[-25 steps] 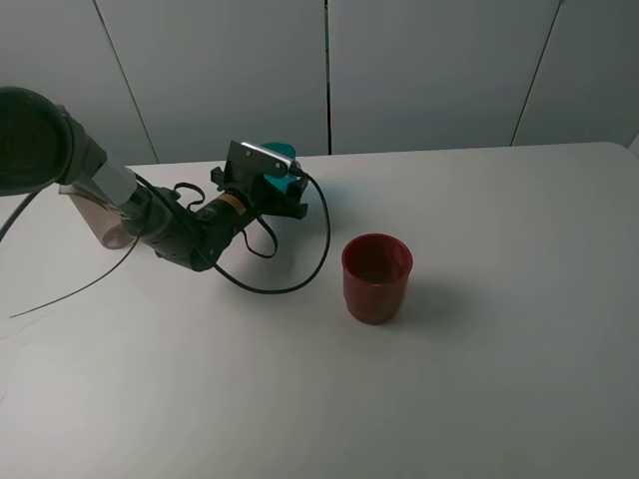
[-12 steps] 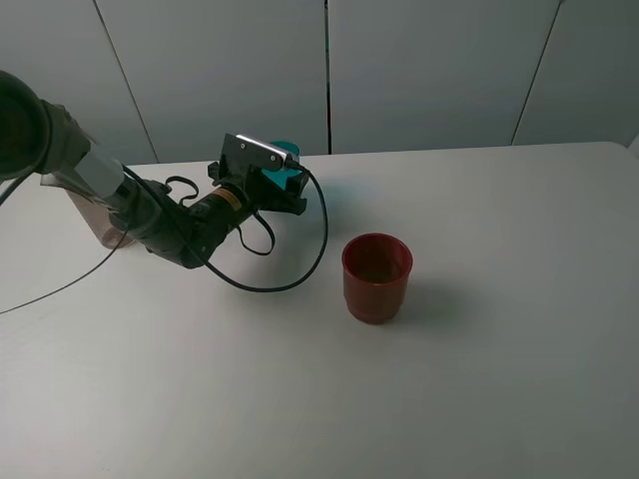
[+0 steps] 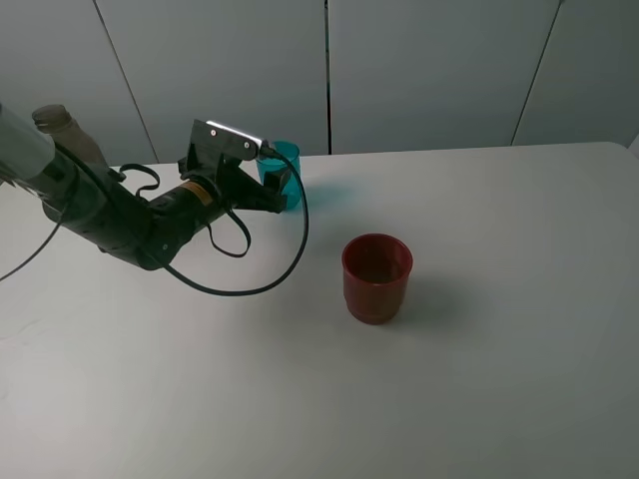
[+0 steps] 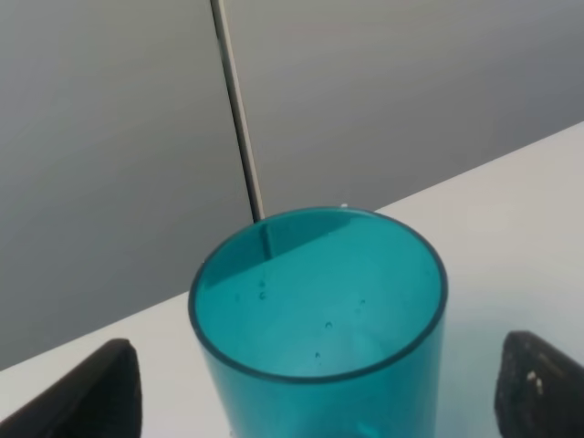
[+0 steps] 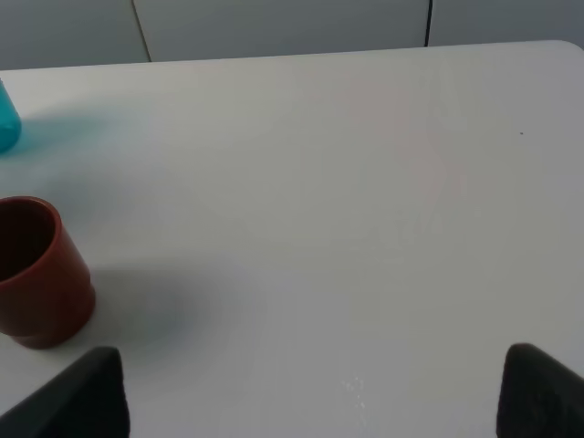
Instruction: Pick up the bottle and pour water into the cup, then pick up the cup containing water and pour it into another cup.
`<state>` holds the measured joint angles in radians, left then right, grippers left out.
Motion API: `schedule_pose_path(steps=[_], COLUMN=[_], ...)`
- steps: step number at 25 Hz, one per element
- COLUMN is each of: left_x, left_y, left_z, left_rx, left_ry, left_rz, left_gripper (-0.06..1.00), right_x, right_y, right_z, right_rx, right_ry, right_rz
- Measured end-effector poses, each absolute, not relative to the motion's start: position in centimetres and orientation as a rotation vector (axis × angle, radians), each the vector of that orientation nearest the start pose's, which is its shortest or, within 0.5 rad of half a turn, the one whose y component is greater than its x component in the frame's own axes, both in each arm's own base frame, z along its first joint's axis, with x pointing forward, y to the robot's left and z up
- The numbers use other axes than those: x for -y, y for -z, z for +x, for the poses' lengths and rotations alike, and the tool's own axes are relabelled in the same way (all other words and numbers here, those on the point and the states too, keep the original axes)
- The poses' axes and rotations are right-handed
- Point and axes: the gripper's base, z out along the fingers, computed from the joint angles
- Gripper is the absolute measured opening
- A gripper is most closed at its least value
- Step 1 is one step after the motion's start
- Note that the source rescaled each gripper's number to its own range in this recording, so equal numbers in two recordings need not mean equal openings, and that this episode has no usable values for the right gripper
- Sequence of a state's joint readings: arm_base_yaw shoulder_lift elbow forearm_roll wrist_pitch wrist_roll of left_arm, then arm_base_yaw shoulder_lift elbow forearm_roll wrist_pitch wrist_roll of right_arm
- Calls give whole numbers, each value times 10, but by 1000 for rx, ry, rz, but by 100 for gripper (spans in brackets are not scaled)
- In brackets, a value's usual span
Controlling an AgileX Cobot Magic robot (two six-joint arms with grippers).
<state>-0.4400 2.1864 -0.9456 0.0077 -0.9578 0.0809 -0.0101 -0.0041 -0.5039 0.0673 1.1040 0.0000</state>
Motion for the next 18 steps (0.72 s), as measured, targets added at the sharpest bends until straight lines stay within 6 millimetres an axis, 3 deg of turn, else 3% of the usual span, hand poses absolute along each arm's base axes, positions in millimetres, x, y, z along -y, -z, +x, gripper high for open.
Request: schedule_pose_path(steps=[5,12,18], left_x=[165,154,134], left_y=[-135,-212,-273], left_z=[351,325,284], left_rx=[-1809,-1903,-1996], left_ry=[248,241,236], left_rz=[482,514,510], left_gripper=[100,100,100], right_x=[-6,-6,-6], right_y=[-275,-275,-275], right_z=[-8,-8,-8], right_rx=[-2079,-2079,-2079], right_ry=[-75,-75,-75], right_rz=[5,5,5])
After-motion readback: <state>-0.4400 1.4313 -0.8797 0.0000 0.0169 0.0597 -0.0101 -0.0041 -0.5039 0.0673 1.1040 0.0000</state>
